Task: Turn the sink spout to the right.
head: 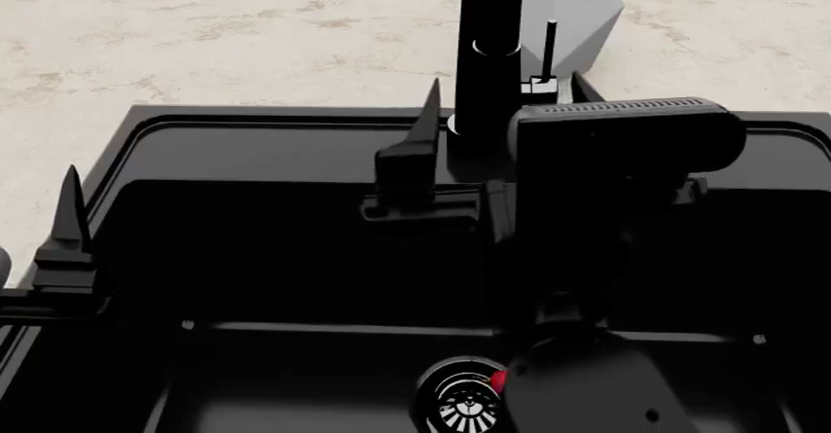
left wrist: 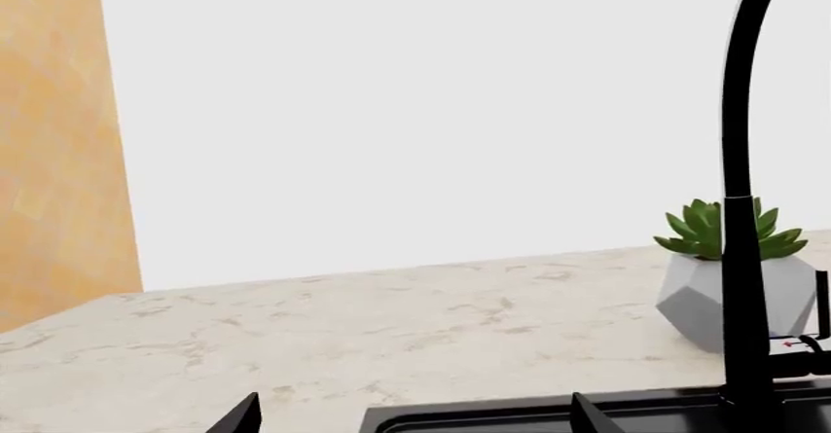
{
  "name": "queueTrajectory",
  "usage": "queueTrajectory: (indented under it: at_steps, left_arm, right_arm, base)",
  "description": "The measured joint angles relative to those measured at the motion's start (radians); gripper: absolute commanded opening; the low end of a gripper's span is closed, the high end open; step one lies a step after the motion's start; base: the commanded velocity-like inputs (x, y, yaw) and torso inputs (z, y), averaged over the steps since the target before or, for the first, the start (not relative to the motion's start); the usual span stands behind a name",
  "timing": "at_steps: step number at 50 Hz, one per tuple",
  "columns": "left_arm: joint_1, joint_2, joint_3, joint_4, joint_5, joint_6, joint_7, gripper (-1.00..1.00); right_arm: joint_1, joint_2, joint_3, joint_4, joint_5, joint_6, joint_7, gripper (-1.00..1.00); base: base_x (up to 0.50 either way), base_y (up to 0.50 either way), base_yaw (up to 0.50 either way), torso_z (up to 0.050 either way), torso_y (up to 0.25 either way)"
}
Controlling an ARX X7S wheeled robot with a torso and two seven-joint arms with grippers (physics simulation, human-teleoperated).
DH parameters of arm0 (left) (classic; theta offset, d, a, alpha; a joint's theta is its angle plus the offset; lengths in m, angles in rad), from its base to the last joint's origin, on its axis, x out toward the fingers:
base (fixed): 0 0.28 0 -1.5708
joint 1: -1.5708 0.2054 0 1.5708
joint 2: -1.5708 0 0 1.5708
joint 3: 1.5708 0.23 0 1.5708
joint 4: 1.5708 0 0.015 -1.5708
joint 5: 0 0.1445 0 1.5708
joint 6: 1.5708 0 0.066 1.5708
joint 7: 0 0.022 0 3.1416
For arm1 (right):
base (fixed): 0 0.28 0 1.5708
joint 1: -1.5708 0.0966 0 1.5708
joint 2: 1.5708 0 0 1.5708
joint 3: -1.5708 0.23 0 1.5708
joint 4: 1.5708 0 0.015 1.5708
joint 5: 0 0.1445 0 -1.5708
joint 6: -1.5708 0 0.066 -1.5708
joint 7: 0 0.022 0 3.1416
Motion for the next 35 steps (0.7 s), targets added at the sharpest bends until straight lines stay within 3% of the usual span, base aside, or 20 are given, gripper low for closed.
queueTrajectory:
  at_steps: [35]
  left_arm:
    - [0.002,-0.004,-0.003,0.0,-0.012,0.005,-0.011,1.0]
  right_arm:
    - [0.042,0.052,0.024,0.029,-0.005,0.022,0.036,1.0]
  base:
    - [0.0,0.0,0.0,0.0,0.0]
